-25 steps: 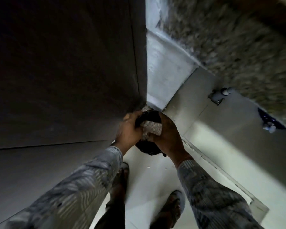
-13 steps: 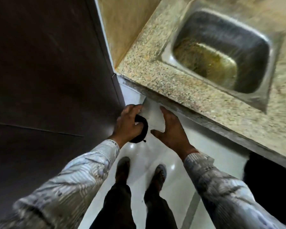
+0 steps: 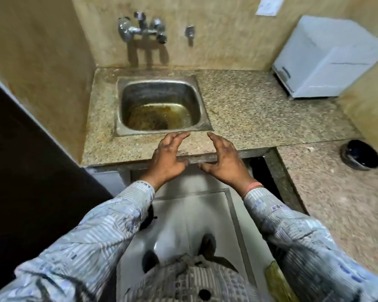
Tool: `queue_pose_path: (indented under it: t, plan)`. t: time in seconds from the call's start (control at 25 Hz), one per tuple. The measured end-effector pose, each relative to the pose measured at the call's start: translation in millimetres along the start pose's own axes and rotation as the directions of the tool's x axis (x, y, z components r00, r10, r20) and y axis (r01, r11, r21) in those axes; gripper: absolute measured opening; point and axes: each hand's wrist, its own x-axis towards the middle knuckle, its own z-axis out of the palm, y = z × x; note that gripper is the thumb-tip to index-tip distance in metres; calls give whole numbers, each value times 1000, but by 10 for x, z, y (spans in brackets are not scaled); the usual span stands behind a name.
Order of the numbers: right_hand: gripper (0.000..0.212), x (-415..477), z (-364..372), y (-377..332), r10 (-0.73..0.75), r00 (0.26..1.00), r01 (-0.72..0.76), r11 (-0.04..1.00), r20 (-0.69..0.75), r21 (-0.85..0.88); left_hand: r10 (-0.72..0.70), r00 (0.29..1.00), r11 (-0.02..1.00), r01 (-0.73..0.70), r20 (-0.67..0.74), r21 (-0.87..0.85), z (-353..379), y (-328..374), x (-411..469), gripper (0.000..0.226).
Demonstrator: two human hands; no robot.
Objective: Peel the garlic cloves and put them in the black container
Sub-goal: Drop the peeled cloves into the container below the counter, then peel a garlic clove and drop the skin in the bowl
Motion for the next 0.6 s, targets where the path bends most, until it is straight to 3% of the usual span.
queue_pose_path:
  t: [0.32,0.6]
  plan:
    - [102,-620,-974,1124,251,931,-250,968,-264,37,313,934,946,-323,172,37,804,1256,843,84]
    - [102,-1130,-1724,2346,412,838,-414,907,-357,76,433,853,898,-437,291,-52,2132,2455,1289,81]
